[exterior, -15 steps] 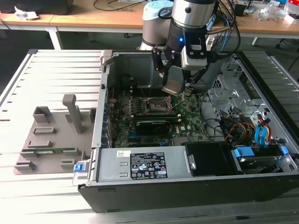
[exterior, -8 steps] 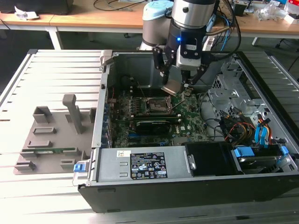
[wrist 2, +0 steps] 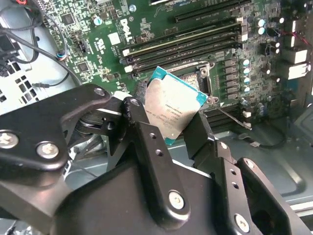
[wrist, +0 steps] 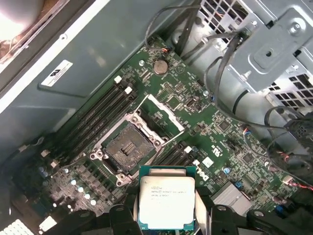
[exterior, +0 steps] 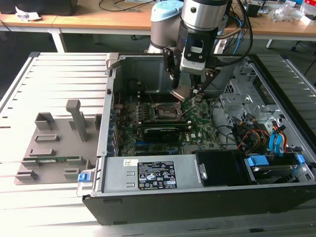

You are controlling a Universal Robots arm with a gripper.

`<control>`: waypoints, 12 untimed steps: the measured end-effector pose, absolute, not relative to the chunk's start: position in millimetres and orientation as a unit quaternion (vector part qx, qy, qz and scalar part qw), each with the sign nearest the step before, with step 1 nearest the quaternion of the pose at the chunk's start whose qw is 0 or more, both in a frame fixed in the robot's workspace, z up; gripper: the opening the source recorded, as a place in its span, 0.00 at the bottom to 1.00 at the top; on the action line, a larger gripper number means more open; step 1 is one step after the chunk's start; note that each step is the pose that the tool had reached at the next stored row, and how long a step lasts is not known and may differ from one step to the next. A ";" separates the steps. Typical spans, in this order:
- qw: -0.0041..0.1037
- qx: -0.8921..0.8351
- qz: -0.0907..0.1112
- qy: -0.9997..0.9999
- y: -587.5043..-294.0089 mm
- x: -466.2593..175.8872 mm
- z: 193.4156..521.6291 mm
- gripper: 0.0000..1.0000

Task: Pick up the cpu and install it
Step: 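Pick up the cpu and move it towards the insertion slot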

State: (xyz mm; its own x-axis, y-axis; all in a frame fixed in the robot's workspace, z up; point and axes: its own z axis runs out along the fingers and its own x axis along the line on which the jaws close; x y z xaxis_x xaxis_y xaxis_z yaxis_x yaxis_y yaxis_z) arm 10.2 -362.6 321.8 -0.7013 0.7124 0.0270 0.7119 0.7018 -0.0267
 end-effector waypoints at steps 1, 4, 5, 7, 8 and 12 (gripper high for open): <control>0.018 -0.392 0.007 -0.920 -362.6 10.2 321.8 0.55; 0.018 -0.404 0.007 -0.914 -362.6 10.2 321.6 0.55; 0.018 -0.408 0.007 -0.913 -362.6 10.2 321.6 0.55; 0.018 -0.423 0.006 -0.906 -362.6 10.2 321.4 0.55; 0.018 -0.431 0.006 -0.902 -362.6 10.2 321.4 0.55; 0.018 -0.456 0.006 -0.890 -362.6 10.2 321.1 0.55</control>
State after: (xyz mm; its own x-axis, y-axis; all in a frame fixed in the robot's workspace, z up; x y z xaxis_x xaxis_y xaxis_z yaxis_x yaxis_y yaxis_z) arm 10.2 -362.6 321.1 -0.5839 0.8114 0.0270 0.8110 0.5845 -0.0267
